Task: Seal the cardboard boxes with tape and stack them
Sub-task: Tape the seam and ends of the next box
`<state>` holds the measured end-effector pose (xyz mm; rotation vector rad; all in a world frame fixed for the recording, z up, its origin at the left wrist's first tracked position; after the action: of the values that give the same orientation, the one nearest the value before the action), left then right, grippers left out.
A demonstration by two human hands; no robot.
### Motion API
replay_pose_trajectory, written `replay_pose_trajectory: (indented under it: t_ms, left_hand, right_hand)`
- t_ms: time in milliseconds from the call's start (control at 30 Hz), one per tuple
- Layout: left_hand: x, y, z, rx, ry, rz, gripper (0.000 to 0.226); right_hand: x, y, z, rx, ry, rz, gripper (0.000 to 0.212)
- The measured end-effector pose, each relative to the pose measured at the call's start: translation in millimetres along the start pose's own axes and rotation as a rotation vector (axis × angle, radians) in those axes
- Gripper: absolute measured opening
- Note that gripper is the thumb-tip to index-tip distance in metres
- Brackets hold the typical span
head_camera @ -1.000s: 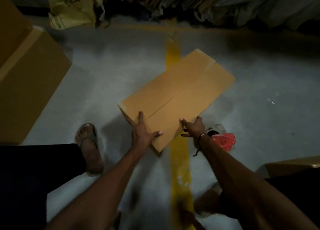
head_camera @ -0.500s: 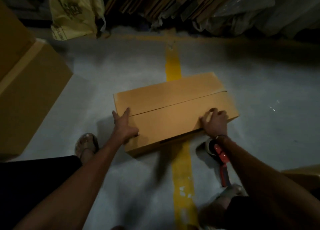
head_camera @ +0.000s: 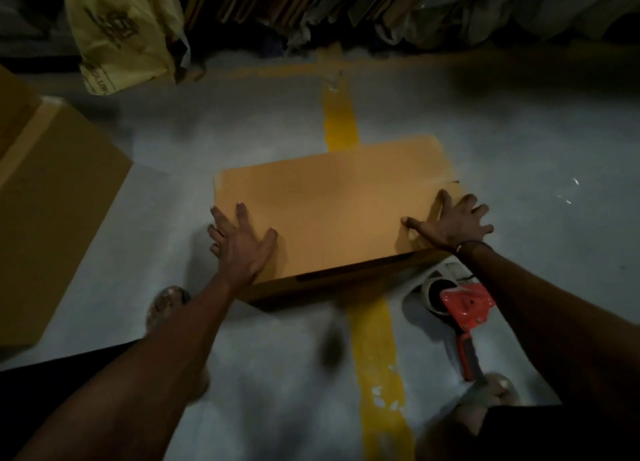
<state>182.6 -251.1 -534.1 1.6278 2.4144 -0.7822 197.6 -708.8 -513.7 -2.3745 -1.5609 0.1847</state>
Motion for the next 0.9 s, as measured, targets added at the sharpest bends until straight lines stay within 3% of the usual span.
replay_pose_trajectory:
  t_ms: [167, 233, 333, 433, 500, 567, 733, 900]
  left_hand:
    - [9, 35, -13, 0.145, 0.137, 0.035, 0.101]
    - [9, 35, -14, 0.124, 0.24, 0.042, 0.103]
    - [-9, 24, -18, -0.026, 0.342, 0.048, 0.103]
    - [-57, 9, -5, -0.1, 0.309, 0.148, 0.09]
    - [-96, -5, 17, -0.078, 0.32, 0.287, 0.087]
    - [-137, -25, 45, -0.053, 0.336, 0.419, 0.089]
    - [-232, -78, 103, -0.008, 0.328, 0.71, 0.09]
    - [-264, -97, 139, 0.07, 0.362, 0.774, 0.094]
  right_hand:
    - [-4, -29, 9, -0.031, -0.072, -0.072, 0.117]
    - [-10, -37, 7, -0.072, -0.043, -0.117, 0.109]
    - [-32, -47, 7, -0.198, 0.312, -0.119, 0.084]
    - [-84, -67, 27, -0.337, 0.717, 0.155, 0.069]
    - [-118, -79, 67, -0.243, 0.84, 0.385, 0.067]
    - [-143, -94, 108, -0.093, 0.815, 0.491, 0.073]
    - [-178, -124, 159, -0.051, 0.738, 0.608, 0.077]
    - [-171, -126, 201, 0.263, 0.819, 0.6, 0.093]
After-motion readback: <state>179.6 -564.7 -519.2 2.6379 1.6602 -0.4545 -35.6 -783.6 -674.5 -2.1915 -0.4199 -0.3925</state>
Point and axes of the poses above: each hand's wrist, its own y-axis towards the middle knuckle, its own z-axis out of the palm, x = y × z, the point moved 8 cm from there along y, towards the middle knuckle, and after that the axes turned 4 degrees about -z, right-handed, at the moved point
